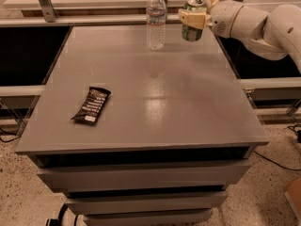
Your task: Move green can near water bottle
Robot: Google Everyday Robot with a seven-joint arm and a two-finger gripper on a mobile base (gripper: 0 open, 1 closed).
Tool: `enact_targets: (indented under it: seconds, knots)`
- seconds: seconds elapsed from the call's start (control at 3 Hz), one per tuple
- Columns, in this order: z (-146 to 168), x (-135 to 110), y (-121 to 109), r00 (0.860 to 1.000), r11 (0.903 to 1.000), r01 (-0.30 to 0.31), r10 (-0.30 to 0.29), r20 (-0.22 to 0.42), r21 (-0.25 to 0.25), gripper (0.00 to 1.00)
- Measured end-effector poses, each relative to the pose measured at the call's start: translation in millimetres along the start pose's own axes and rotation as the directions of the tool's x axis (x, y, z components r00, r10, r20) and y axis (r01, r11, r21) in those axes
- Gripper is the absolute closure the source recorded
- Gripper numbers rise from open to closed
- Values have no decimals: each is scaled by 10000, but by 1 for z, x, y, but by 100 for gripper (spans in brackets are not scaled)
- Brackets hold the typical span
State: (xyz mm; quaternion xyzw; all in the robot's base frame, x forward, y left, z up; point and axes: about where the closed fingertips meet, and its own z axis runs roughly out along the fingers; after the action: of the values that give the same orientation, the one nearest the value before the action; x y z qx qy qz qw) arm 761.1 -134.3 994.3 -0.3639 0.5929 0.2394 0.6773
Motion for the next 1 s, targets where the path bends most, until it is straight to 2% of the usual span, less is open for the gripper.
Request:
enact_targets:
  seconds: [0.33,0.67,1.0]
  knots:
    - [12,22,1,9997,9995,-257,257,-7,-202,100]
    - [23,39,4,9988,9982,-479,480,13,-365,84]
    - [32,51,8,9979,9972,-628,635,160,-416,60]
